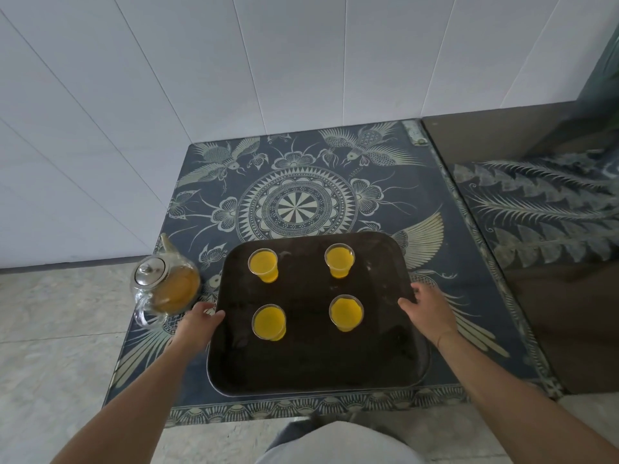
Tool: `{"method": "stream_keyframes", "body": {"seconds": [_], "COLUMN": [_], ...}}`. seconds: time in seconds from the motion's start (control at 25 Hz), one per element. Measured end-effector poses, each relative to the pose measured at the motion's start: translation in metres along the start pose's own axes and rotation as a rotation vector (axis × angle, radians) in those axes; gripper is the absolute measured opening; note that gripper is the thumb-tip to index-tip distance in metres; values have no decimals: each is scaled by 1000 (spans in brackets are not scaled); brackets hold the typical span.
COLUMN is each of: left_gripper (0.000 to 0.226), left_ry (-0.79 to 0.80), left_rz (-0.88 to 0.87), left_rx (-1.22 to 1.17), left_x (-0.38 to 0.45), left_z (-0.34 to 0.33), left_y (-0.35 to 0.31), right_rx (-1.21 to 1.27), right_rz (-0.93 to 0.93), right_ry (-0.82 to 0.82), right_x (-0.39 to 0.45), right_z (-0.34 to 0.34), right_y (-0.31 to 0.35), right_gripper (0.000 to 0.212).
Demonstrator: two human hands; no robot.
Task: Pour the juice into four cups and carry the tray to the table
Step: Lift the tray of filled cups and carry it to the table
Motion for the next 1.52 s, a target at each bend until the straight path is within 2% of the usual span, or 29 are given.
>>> {"method": "stream_keyframes", "body": {"seconds": [0.12, 0.2, 0.32, 0.48, 0.64, 0.8, 1.24, 1.52], "left_gripper": [59, 56, 45, 35, 42, 40, 37, 42], "left_ry": [2, 15, 60, 125, 174, 192, 214, 194], "left_rz": [34, 40, 35, 21, 41, 15, 79, 67], "left_rx": [-4, -12, -12, -14, -38, 29, 80, 77], "left_x": [11, 17, 23, 31, 42, 50, 53, 47], "left_z": [-2, -3, -7, -10, -10, -7, -8, -8], "left_y": [7, 9, 8, 2, 1, -3, -16, -16], "right_rx": [7, 37, 91, 60, 5, -61, -118, -136], "right_rz": [-67, -89, -121, -140, -134, -92, -149, -163], "right_ry": [23, 33, 75, 48, 66, 126, 291, 301], "right_x": [28, 20, 20, 35, 42, 49, 68, 68], "right_z": [-23, -14, -10, -10, -10, -9, -7, -6], "right_y": [-24, -6, 5, 6, 2, -2, -6, -3], "right_gripper": [45, 38, 25, 17, 32, 38, 38, 40]}}
Point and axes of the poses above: each hand's wrist, its own x-axis towards the middle knuckle, its own z-axis out of the back of the hand, y = z × x, the point moved 2 cm from there along x, towards the middle knuckle, and after that the axes turned 9 degrees about -x, right-handed, at the moved point
